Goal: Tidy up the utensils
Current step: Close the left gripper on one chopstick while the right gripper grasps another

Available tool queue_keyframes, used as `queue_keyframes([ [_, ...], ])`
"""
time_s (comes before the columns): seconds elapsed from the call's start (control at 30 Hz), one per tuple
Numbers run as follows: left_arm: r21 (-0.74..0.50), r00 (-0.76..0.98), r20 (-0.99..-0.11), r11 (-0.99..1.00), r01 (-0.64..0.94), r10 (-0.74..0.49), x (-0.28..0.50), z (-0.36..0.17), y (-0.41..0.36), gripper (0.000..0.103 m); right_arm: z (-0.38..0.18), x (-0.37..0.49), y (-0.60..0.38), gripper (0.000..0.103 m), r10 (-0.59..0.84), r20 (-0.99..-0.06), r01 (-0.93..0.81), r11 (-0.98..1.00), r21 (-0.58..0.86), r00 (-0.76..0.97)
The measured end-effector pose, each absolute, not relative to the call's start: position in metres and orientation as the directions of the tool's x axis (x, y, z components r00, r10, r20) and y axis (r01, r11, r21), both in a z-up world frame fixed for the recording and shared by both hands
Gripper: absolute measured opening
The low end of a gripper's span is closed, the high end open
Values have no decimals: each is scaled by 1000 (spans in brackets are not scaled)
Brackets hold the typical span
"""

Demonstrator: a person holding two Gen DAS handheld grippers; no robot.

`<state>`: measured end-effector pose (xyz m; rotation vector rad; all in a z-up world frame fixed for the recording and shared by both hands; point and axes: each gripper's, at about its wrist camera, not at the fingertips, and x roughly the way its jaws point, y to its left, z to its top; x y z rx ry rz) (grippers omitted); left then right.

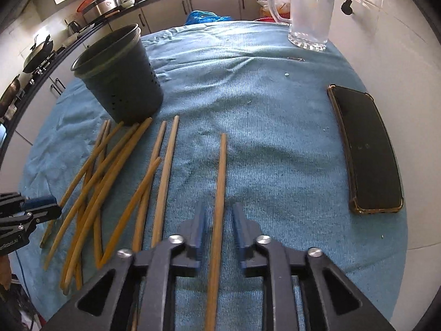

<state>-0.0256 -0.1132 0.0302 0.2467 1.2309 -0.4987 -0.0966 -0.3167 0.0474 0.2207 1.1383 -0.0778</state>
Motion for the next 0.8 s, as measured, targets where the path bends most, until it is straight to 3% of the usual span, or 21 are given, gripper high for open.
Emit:
queue_keyframes([
  [0.47, 2, 264, -946, 811, 585, -188, 19, 27, -182, 29, 46, -57, -321, 28, -1, -933, 158, 986, 60, 359],
  [0.5, 3, 260, -948, 811, 585, -184, 20, 25, -184, 27, 46, -54, -320, 28, -6, -934, 154, 987, 52, 357],
  [0.53, -2, 256, -949, 815, 580, -184, 21, 23, -186, 17, 46, -51, -318, 28, -11, -935, 145, 988, 43, 354],
  [0.57, -19, 250, -948, 817, 576, -198, 21, 22, -187, 13, 46, -49, -317, 24, -10, -935, 140, 989, 42, 354],
  [0.6, -22, 255, -946, 825, 564, -200, 21, 24, -186, 13, 46, -48, -316, 6, -2, -935, 133, 990, 48, 355],
  [0.8, -56, 324, -911, 856, 514, -254, 5, 54, -167, 7, 60, -62, -316, 6, 37, -915, 120, 988, 92, 402],
])
